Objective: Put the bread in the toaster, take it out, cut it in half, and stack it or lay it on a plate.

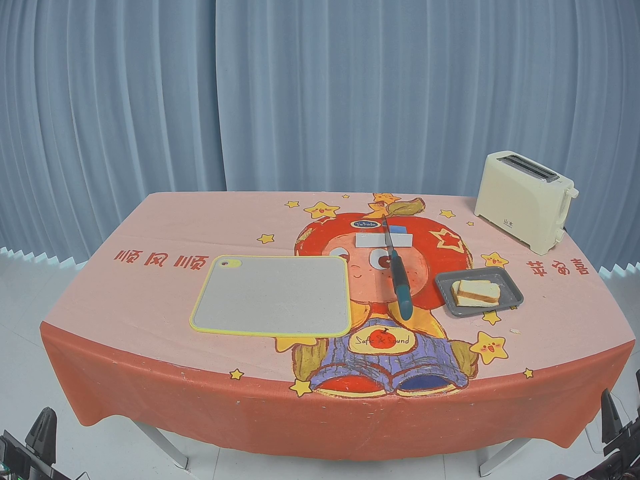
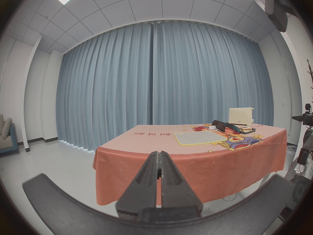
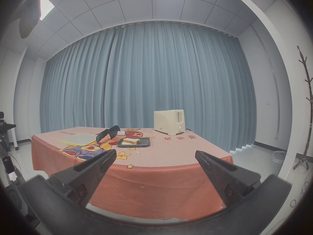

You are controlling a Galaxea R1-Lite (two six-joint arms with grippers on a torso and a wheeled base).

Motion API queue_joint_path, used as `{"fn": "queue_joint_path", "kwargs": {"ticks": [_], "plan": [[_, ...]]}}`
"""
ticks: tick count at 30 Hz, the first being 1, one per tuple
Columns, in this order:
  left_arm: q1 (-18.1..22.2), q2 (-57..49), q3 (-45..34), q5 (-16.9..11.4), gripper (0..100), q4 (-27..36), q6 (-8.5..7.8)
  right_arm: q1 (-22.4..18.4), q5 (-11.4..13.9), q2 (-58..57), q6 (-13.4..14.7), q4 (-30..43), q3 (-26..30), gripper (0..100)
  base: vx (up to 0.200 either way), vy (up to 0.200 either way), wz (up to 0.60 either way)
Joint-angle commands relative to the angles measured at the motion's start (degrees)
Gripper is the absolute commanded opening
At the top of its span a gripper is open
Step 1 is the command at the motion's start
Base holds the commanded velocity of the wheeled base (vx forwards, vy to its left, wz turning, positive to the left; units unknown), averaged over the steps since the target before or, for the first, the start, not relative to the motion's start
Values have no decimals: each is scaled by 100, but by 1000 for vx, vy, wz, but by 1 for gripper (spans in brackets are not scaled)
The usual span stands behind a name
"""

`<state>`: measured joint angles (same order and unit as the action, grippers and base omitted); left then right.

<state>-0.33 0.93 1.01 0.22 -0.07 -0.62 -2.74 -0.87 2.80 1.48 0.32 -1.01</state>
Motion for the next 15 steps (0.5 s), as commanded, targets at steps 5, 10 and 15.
{"fn": "queue_joint_path", "kwargs": {"ticks": [5,10,15], "plan": [[-2,-14,-101,4,0,-1,1,160,306,-61,-174,-32,101,100,0,0,0],[-2,-14,-101,4,0,-1,1,292,289,-280,-156,-32,101,100,0,0,0],[-2,-14,-101,4,0,-1,1,274,271,-280,-174,-40,101,100,0,0,0]]}}
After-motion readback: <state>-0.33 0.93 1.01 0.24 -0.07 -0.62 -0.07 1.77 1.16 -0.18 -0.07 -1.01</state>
